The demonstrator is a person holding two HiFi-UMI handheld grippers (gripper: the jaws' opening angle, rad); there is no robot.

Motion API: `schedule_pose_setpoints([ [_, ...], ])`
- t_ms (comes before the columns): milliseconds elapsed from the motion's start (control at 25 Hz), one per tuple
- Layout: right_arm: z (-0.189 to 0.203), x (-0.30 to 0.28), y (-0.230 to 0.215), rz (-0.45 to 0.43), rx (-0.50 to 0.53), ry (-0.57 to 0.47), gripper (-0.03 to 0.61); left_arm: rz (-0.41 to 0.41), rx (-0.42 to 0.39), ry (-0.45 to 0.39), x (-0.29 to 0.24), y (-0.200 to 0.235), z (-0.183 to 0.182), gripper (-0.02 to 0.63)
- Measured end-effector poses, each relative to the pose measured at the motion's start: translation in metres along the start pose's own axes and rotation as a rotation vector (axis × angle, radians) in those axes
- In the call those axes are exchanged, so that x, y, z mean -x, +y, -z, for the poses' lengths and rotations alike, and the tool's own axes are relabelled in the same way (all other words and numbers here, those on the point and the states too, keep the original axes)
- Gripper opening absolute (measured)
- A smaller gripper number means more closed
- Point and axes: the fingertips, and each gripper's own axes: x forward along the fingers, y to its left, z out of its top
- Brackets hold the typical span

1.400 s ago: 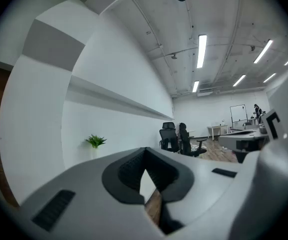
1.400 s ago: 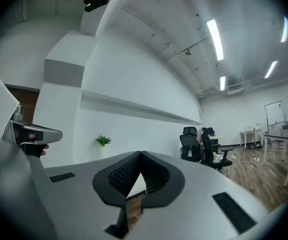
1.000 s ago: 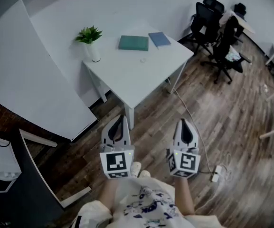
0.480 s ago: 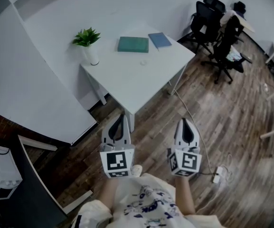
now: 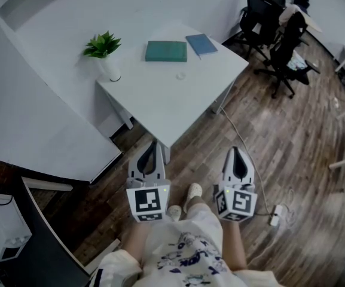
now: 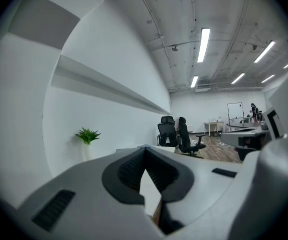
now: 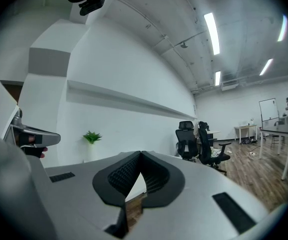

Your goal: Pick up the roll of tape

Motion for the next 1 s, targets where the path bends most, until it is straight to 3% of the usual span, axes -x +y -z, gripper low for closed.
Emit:
schedule_pose_setpoints([
  [240,0.007,-0.046,-0.015,-0.007,-0.001,0.016,0.002,-0.003,0.036,0.010,-0.050,-0.004,0.001,0.000],
  [400,0.006,-0.091,-0.031,-0.024,-0.004,0.027,0.002,-0.023,0.016,0.022,-0.093,-0.005,-0.003,0.000],
  [1000,-0.031,-0.276,-0.108,-0.168,0.021,0.004,0.001,-0.146,0.019,0.030,-0.263,-0.022,-0.046,0.000],
])
